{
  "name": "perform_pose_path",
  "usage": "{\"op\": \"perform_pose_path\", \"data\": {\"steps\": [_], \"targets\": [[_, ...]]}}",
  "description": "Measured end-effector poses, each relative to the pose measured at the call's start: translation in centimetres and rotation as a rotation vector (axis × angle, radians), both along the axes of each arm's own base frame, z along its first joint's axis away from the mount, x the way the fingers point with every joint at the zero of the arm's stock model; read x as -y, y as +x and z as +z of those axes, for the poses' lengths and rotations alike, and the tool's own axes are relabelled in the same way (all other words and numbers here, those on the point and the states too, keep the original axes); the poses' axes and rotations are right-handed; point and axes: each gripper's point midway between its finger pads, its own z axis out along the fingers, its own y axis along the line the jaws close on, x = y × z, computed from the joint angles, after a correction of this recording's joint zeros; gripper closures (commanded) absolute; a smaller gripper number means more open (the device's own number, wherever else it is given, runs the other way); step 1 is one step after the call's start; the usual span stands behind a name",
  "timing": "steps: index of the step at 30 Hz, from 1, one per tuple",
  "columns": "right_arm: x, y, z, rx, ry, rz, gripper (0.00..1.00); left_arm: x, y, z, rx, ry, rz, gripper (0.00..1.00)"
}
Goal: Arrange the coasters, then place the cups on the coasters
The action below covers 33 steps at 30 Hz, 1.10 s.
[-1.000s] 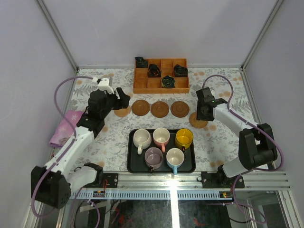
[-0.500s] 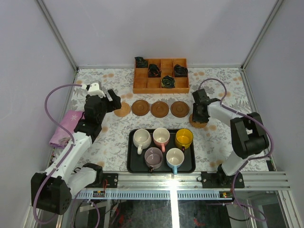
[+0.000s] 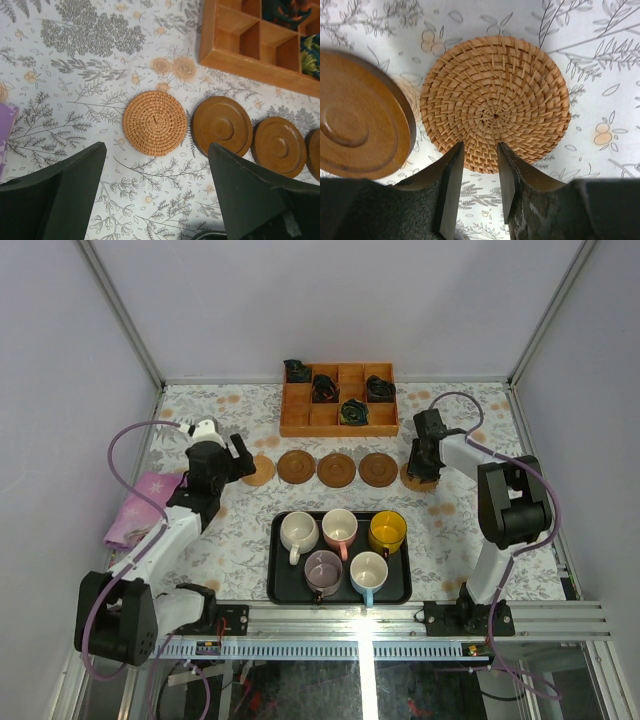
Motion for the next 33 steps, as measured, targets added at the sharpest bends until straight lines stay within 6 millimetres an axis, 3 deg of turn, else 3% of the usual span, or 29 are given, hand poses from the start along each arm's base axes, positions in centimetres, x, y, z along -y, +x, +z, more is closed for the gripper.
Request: {"op": "perform_pose_path", "data": {"steps": [5,19,33], "targets": [[0.6,1.1,0.0,-0.011,-0.004,-0.024,0.6,0.0,0.4,-1.4,-0.036,0.002,0.002,0.17],[1.7,1.7,0.0,-0.031,-0.026,-0.065,0.6,-0.1,1.8,-3.2,-0.074,-0.021,0.001,0.17],[2.9,2.5,-0.1,-0.041,-0.046,-0.093,0.6,-0.1,2.3,-3.3,-0.072,-0.035,-0.003,0.17]]}}
